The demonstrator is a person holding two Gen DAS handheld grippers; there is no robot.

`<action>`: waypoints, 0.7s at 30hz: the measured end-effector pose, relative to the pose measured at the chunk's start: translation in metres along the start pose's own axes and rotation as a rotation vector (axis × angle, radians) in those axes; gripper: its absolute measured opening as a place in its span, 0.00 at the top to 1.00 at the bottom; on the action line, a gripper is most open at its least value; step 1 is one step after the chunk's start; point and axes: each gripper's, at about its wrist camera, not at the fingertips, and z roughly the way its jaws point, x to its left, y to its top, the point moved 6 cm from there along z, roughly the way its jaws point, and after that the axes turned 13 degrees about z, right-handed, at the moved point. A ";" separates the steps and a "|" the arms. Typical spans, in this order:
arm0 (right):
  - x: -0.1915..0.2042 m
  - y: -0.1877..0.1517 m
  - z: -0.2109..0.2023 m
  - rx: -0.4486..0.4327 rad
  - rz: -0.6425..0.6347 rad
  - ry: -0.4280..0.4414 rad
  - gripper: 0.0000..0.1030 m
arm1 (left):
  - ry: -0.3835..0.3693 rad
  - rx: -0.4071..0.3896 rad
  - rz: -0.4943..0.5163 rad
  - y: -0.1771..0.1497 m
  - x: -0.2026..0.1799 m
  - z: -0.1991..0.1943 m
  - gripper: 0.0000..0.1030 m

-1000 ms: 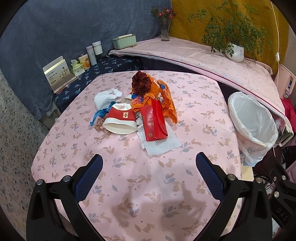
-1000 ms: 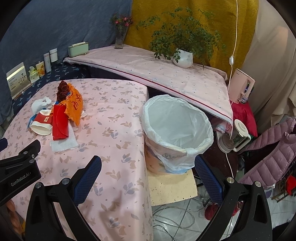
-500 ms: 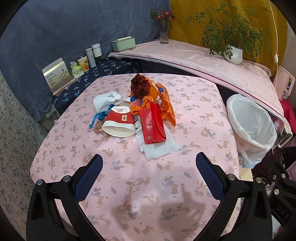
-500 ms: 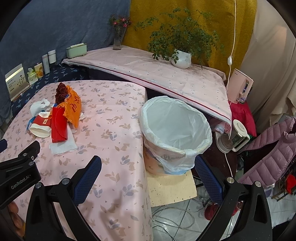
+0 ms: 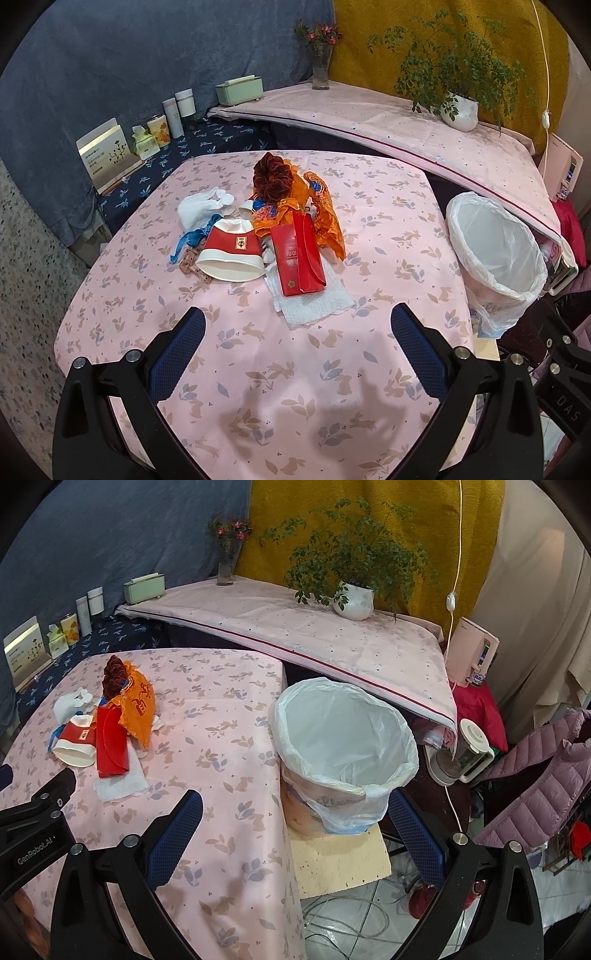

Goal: Collect trash
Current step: 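Move both grippers down toward the pile of trash on the table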

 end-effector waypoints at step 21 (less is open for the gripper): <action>0.064 0.012 0.031 -0.015 0.001 0.071 0.07 | 0.030 0.077 -0.101 -0.016 0.099 0.070 0.07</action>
